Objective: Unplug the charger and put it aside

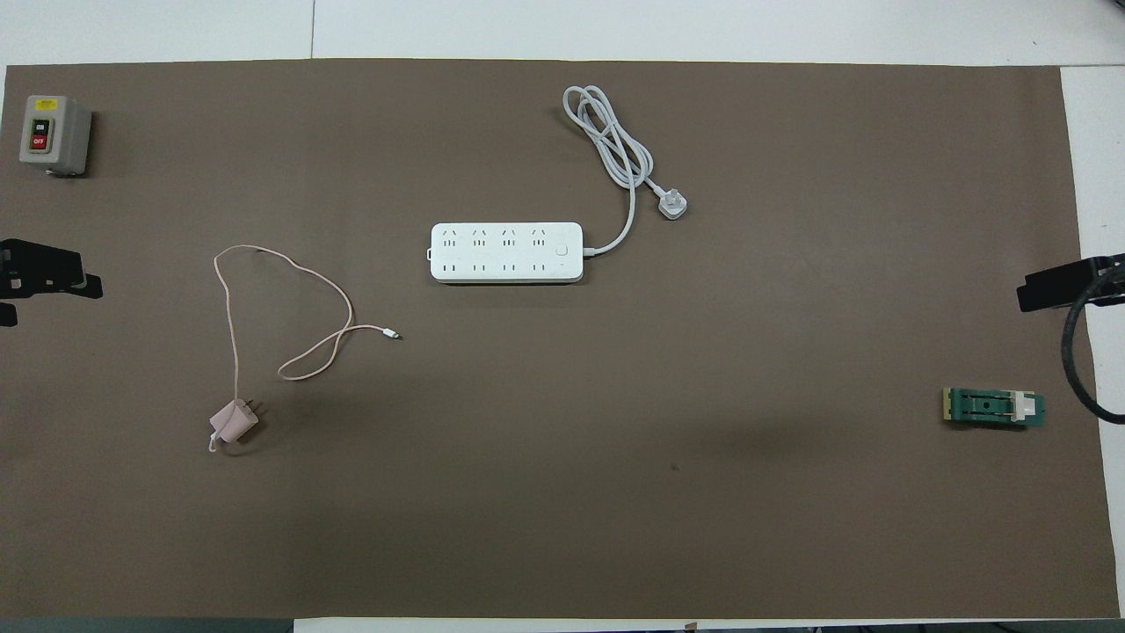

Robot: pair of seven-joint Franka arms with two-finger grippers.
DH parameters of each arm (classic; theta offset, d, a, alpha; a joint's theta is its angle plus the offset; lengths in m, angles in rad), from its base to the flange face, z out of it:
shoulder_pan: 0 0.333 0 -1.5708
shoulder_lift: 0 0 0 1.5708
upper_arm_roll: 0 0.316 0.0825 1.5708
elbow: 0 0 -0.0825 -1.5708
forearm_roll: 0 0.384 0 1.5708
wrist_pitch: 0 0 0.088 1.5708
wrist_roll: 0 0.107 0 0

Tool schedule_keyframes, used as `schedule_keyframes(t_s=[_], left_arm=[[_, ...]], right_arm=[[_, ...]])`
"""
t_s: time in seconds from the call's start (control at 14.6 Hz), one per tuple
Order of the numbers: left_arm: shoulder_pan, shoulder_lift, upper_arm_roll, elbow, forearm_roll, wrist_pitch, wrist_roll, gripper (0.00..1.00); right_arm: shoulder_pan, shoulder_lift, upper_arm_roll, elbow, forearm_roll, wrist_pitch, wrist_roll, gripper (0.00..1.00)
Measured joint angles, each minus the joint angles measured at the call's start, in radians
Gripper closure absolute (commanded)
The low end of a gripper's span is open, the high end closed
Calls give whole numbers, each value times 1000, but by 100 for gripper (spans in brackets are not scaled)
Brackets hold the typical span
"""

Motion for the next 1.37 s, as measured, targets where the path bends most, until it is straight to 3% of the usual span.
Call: schedule_keyframes(t_s=[0.48,1.37], left_arm=[[-21,12,-4,80,34,-23,60,0],[-56,-46,28,89,44,-72,69,0]], right_arm=[[0,0,0,0,0,0,0,0],[3,-1,3,0,1,0,0,0]])
